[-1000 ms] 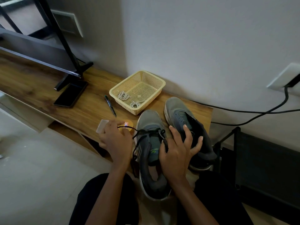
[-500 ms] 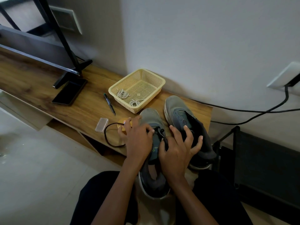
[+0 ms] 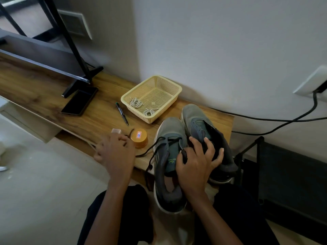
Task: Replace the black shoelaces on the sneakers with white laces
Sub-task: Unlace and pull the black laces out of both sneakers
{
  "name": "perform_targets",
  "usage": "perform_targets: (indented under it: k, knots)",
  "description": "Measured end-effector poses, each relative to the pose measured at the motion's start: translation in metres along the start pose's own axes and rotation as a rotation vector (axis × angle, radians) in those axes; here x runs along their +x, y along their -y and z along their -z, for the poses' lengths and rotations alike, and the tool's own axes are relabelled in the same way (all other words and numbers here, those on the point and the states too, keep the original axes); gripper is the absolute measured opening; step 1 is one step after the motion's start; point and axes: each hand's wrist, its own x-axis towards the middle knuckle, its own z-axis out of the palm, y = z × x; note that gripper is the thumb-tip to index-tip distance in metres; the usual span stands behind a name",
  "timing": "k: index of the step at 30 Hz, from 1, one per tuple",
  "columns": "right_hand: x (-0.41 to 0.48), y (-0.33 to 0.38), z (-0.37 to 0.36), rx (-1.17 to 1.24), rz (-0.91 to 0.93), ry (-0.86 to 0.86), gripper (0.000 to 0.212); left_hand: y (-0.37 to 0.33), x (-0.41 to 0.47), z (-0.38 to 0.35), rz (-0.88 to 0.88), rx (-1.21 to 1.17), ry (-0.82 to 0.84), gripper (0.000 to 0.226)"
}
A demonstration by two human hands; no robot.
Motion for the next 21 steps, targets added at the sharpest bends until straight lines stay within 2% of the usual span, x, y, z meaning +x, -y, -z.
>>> perform_targets:
  k: [3,5,8,11,14,21]
  knots:
    - [0.005,0.004,0.005,-0.013,-0.025,0.054,0.031,-0.003,-0.021,0.001,-0.074,-0.074,0.086,0.045]
    - [0.016,0.006,0.008,0.007,-0.015,0.078,0.035,-0.010,-0.032,0.001,-0.201,-0.127,0.120,0.039]
    - [0.039,0.007,0.005,-0.005,0.111,0.165,0.019,-0.023,-0.047,-0.002,-0.275,-0.075,0.270,0.031]
    - [0.055,0.010,-0.003,-0.063,0.233,0.315,0.006,-0.025,-0.058,-0.011,-0.285,0.022,0.355,0.042]
    - [0.057,0.015,-0.009,-0.090,0.300,0.421,0.007,-0.019,-0.061,-0.018,-0.311,0.067,0.329,0.044]
    - [0.056,0.014,-0.011,-0.070,0.267,0.471,0.003,-0.010,-0.069,-0.035,-0.344,-0.123,0.151,0.026]
